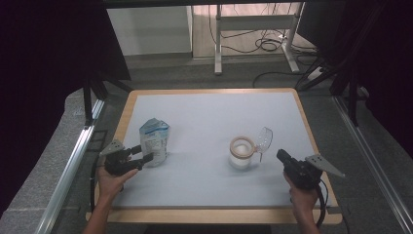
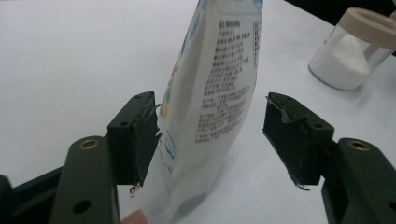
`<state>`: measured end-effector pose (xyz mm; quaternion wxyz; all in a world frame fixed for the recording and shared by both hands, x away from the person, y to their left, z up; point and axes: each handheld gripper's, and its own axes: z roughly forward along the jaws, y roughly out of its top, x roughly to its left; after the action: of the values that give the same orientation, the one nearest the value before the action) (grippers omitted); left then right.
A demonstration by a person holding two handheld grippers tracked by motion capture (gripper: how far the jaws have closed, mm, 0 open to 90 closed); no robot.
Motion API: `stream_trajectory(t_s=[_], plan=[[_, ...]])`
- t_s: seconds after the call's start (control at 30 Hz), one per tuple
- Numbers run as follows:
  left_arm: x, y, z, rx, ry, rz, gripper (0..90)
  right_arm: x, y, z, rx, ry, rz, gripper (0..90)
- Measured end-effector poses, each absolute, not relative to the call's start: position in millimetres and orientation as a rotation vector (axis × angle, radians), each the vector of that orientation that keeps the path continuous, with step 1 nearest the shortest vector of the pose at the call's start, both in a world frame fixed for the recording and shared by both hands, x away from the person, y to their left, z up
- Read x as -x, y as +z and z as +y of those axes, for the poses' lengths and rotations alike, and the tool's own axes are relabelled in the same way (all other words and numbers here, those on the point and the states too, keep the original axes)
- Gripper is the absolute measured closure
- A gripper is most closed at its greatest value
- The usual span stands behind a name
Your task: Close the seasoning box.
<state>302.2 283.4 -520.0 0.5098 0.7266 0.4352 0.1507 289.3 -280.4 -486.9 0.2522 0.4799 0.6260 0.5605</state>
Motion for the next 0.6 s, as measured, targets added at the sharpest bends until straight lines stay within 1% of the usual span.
stream_trajectory(t_s=[0.3,0.6], plan=[[-295.9,-528.3,281.7,-1.762,0.364,1.055,34.5,-313.1,-461.5,-267.0,-1.214,1.520,1.755,90.0],[-294.1,-536.2,282.2,-1.772,0.352,1.071,34.7,-319.0,-453.6,-249.7,-1.167,1.513,1.780,89.9]])
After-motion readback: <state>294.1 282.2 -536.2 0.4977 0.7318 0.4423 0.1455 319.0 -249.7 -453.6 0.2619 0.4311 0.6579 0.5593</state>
